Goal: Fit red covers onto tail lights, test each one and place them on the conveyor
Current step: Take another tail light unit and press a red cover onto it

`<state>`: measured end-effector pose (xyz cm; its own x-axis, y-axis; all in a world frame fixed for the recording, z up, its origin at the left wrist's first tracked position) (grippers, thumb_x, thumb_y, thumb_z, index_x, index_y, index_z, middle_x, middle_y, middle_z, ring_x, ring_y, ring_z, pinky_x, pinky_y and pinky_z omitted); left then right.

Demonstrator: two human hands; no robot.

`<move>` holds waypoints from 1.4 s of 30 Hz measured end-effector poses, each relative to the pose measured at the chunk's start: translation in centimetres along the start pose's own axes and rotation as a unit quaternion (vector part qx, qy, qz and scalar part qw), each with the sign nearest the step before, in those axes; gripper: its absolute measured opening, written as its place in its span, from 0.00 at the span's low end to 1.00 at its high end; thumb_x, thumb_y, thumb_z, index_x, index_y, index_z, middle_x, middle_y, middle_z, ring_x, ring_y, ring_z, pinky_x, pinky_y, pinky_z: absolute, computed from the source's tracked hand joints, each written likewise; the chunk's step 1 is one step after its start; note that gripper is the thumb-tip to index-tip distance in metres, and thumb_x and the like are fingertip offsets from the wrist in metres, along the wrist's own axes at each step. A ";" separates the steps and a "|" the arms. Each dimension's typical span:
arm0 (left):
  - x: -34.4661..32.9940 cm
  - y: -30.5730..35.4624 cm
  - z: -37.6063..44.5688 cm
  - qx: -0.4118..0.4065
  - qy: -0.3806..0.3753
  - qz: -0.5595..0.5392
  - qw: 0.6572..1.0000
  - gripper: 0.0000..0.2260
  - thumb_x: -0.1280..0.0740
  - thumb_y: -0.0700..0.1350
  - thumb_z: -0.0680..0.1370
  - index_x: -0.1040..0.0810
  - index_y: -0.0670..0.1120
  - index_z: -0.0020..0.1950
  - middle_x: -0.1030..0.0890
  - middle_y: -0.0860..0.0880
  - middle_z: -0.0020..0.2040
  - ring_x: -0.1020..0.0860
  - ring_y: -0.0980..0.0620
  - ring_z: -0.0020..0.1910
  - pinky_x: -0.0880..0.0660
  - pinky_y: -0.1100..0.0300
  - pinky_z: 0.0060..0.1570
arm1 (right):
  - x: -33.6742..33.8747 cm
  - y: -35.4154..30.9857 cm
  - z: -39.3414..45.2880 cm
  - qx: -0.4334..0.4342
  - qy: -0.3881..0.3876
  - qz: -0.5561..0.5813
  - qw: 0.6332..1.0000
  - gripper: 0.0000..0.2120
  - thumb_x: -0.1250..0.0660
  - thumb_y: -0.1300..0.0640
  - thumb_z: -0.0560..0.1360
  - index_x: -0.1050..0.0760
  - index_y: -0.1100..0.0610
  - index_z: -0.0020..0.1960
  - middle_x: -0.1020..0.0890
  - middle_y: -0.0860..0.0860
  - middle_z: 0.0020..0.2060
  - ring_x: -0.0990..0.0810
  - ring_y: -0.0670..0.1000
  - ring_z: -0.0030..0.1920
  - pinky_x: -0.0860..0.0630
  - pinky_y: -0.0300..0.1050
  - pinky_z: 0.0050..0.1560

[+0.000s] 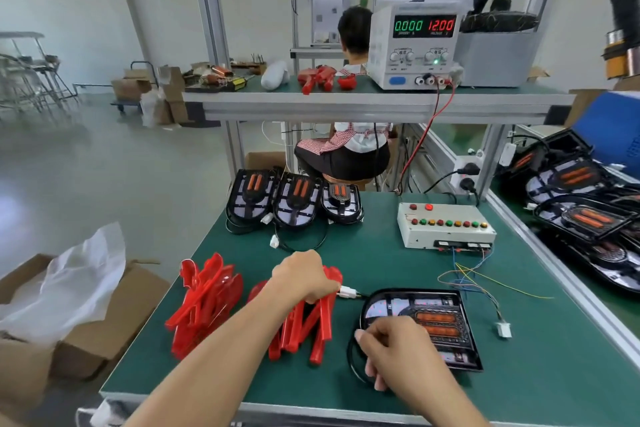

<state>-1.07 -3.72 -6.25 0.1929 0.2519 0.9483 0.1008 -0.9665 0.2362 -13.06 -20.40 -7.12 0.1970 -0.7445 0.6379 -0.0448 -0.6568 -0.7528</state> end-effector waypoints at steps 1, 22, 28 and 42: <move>-0.4 0.1 -0.1 0.000 -0.008 -0.005 1.000 0.14 0.31 0.56 0.71 0.28 0.46 0.36 0.21 0.51 0.34 0.19 0.48 0.40 0.30 0.57 0.36 | -0.3 -0.5 0.2 0.010 0.003 -0.006 1.000 0.17 0.36 0.49 0.79 0.23 0.59 0.37 0.16 0.49 0.29 0.18 0.47 0.25 0.28 0.33 0.29; 2.4 8.4 -5.1 -0.070 0.141 -0.295 0.942 0.33 0.35 0.68 0.76 0.21 0.38 0.32 0.18 0.43 0.30 0.18 0.45 0.36 0.21 0.53 0.43 | 8.8 1.2 0.7 0.038 0.273 -0.170 0.946 0.08 0.36 0.47 0.80 0.25 0.51 0.53 0.16 0.50 0.45 0.17 0.59 0.48 0.25 0.51 0.43; 1.0 7.0 -6.0 -0.111 0.174 -0.164 0.965 0.16 0.38 0.52 0.83 0.24 0.45 0.41 0.17 0.44 0.43 0.21 0.39 0.46 0.27 0.52 0.43 | 14.9 5.7 2.7 0.089 0.236 -0.144 0.957 0.04 0.29 0.50 0.78 0.18 0.47 0.52 0.18 0.44 0.43 0.20 0.50 0.48 0.25 0.49 0.51; -5.8 6.5 -4.5 -0.064 -0.039 -0.162 0.984 0.12 0.41 0.45 0.84 0.24 0.39 0.58 0.19 0.42 0.57 0.20 0.45 0.52 0.25 0.55 0.48 | 12.9 9.2 5.4 0.151 0.119 -0.065 0.979 0.08 0.26 0.54 0.76 0.14 0.45 0.54 0.17 0.34 0.51 0.21 0.33 0.55 0.32 0.25 0.57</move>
<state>-5.91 -11.64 -9.29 0.2451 0.5463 0.8009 0.0461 -0.8317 0.5533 -5.63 -35.39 -6.69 -0.0533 -0.6871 0.7246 0.2651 -0.7093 -0.6531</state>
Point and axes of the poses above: each hand's wrist, its own z-axis towards the middle knuckle, its own x-axis out of the back of the hand, y = z × x, the point moved 10 cm from there along z, towards the middle knuckle
